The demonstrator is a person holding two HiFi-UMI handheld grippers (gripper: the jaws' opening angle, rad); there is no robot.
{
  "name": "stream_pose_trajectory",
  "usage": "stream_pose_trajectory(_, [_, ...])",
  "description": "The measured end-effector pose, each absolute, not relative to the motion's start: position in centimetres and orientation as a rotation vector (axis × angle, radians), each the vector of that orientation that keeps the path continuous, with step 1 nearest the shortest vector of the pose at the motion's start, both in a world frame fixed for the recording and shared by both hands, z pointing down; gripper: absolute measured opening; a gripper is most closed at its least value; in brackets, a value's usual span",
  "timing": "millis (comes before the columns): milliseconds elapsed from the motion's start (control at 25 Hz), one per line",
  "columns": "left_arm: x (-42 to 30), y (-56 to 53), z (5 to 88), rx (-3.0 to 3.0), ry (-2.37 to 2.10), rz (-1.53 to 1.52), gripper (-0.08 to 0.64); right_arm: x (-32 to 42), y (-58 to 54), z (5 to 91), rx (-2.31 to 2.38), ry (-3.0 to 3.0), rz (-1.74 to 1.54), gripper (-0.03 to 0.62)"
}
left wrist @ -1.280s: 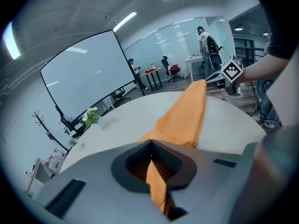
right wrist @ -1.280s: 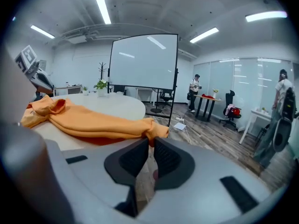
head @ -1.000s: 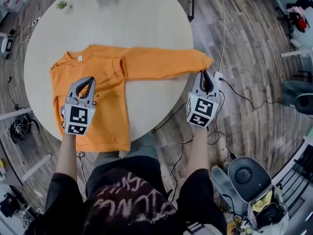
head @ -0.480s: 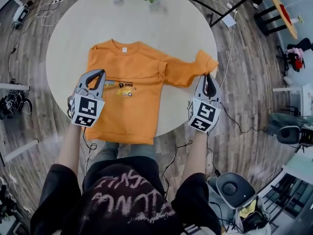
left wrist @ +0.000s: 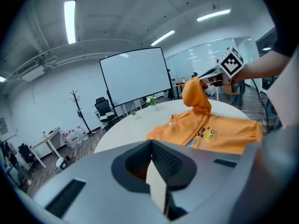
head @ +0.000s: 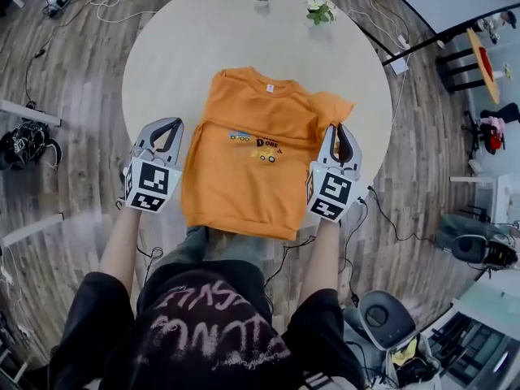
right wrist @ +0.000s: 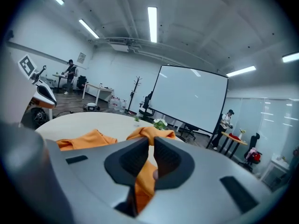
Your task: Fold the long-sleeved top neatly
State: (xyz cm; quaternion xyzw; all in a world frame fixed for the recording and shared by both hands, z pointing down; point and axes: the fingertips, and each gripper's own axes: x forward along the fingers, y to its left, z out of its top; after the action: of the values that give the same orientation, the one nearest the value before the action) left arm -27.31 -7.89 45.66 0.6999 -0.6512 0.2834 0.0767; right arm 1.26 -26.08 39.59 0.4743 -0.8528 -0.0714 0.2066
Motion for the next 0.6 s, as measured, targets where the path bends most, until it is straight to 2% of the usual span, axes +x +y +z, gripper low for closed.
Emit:
stream_pose_trajectory(280, [-31.8, -3.1, 48.2, 2.025, -1.948, 0.858, 0.014, -7.6, -22.7, 42.9, 1.145, -2.388, -0.218, 0.041])
stream_pose_trajectory(600, [-34.7, 0.0, 51.1, 1.962, -1.937, 0.918, 0.014, -14.1, -20.8, 48.7, 0.972, -2.349, -0.182, 0.048])
